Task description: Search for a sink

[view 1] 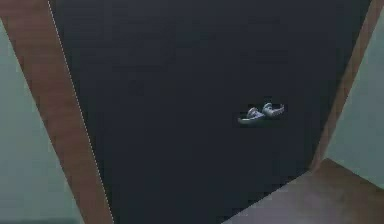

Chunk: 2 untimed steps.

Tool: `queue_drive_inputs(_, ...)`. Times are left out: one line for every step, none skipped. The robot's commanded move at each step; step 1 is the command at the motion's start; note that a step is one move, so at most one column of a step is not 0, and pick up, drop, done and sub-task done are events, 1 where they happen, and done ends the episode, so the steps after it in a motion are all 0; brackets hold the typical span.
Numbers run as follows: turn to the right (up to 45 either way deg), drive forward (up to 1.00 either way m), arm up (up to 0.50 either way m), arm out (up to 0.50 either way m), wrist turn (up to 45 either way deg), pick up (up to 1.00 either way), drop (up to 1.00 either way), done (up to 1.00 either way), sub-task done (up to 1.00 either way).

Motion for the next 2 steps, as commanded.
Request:
queue_drive_inputs(45.0, 0.00, 0.00, 0.00, 0.0, 0.00, 0.00, 0.00, 0.00)
queue_drive_inputs(45.0, 0.00, 0.00, 0.00, 0.0, 0.00, 0.00, 0.00, 0.00)
